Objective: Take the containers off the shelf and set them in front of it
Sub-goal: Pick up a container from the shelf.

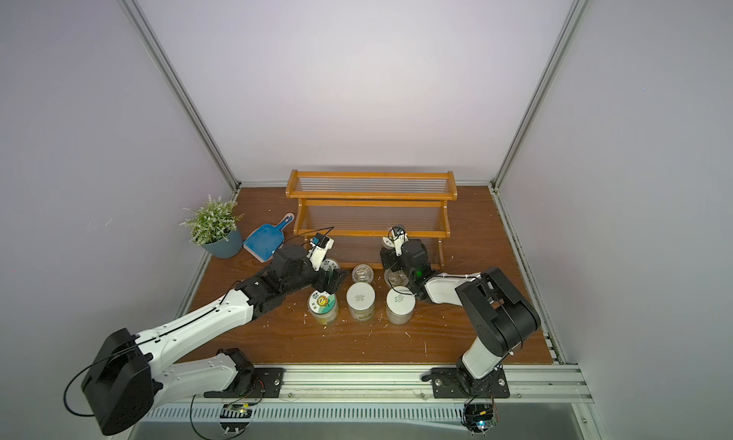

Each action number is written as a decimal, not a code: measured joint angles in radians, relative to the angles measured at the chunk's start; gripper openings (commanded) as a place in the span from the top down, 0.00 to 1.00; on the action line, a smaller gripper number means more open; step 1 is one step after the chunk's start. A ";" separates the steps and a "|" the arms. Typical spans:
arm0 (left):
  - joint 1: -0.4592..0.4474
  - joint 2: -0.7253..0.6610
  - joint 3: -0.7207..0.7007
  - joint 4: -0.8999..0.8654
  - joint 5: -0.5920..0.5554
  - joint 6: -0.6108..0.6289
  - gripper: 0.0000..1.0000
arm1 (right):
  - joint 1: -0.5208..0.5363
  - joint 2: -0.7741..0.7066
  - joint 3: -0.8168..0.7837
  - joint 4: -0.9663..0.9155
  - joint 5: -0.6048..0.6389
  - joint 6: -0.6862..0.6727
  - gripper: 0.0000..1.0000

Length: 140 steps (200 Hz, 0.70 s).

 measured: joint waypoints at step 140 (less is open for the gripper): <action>0.000 0.000 0.000 0.000 0.000 0.000 0.01 | 0.000 -0.145 -0.052 0.002 -0.003 -0.016 0.16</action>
